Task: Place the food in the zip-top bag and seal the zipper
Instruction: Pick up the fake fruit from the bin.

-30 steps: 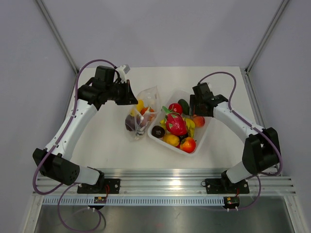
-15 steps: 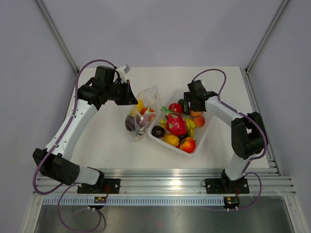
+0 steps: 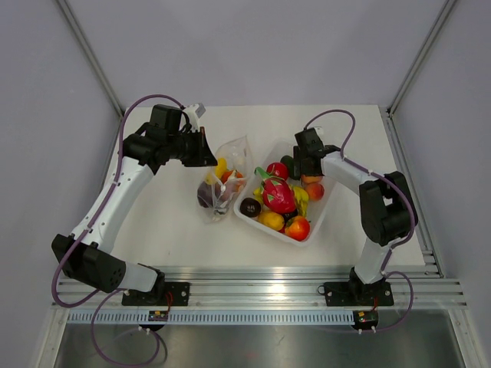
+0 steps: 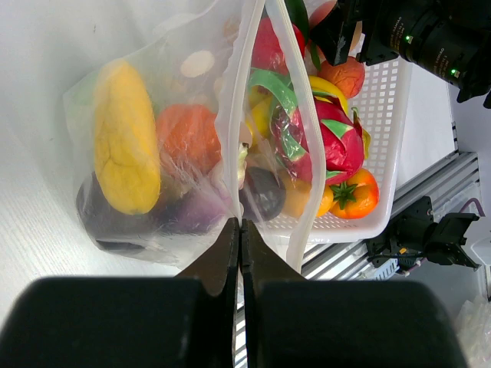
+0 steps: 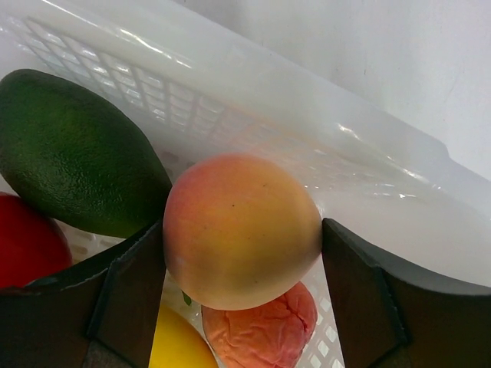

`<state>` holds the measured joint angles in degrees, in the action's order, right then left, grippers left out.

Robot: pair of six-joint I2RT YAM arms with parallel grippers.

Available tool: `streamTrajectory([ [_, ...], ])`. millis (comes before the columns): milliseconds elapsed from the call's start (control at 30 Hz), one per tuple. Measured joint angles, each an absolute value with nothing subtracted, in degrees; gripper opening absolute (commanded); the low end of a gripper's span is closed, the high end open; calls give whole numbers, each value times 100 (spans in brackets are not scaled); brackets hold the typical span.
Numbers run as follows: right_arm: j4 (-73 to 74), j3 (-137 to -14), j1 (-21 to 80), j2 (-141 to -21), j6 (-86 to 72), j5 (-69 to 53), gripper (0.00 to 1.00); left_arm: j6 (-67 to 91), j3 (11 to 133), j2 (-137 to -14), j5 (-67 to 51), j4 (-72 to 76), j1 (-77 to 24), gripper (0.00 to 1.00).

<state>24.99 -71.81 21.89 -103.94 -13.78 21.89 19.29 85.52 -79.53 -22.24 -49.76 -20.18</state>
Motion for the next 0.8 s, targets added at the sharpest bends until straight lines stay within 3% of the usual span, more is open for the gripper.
streamTrajectory([
  [133,2464,-7032,2180,-10147,-1420,2189,32,1929,8552,-7953,-2224,-4984,-2018,0],
  [233,2497,-6934,2161,-9629,-1479,2178,30,1929,8554,-7953,-2224,-4984,-2018,0],
  [600,2794,-7190,2272,-7863,-1811,1374,34,1933,8554,-7955,-2226,-4965,-2018,0],
  [800,3002,-8016,3441,-7918,-1944,1225,35,1933,8552,-7955,-2226,-4963,-2018,0],
])
